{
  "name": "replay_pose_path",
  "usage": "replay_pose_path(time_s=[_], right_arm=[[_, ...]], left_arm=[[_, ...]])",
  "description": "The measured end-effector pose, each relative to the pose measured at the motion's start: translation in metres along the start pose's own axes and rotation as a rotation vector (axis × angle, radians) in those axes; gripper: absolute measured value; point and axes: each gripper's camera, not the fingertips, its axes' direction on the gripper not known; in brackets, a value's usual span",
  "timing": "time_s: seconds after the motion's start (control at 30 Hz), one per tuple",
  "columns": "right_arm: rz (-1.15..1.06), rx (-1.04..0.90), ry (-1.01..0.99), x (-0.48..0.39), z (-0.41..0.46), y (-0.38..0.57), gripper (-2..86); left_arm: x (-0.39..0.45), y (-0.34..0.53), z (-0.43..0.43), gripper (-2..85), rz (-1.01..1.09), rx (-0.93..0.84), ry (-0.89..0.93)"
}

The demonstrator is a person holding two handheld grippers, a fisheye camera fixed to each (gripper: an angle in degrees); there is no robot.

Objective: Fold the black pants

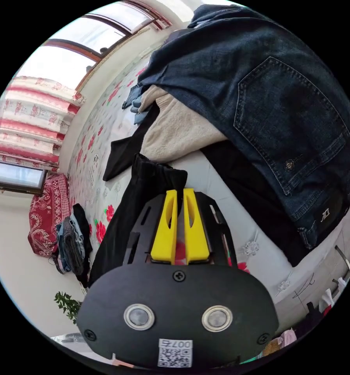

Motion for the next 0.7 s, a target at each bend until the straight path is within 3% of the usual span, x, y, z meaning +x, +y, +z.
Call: replay_pose_path(time_s=[0.1, 0.23, 0.3, 0.47, 0.63, 0.7], right_arm=[[-0.071, -0.058, 0.095, 0.034, 0.003, 0.044, 2.8], [-0.020, -0.067, 0.257, 0.066, 0.022, 0.130, 3.7], [-0.049, -0.034, 0.230, 0.055, 0.024, 0.170, 3.7], [-0.309, -0.156, 0.064, -0.029, 0.074, 0.297, 3.3], [-0.641, -0.388, -0.096, -0.143, 0.160, 0.454, 2.4], [-0.729, -0.440, -0.114, -0.172, 0.180, 0.500, 2.1]], left_arm=[[0.016, 0.008, 0.019, 4.8, 0.158, -0.091, -0.005], [0.025, 0.037, 0.025, 6.4, 0.126, -0.028, 0.035], [0.035, 0.049, 0.018, 6.3, 0.135, -0.009, 0.012], [0.115, 0.112, 0.022, 7.7, 0.594, -0.084, -0.039], [0.220, 0.221, 0.095, 10.5, 1.038, -0.339, 0.179], [0.248, 0.250, 0.122, 9.2, 1.166, -0.392, 0.158]])
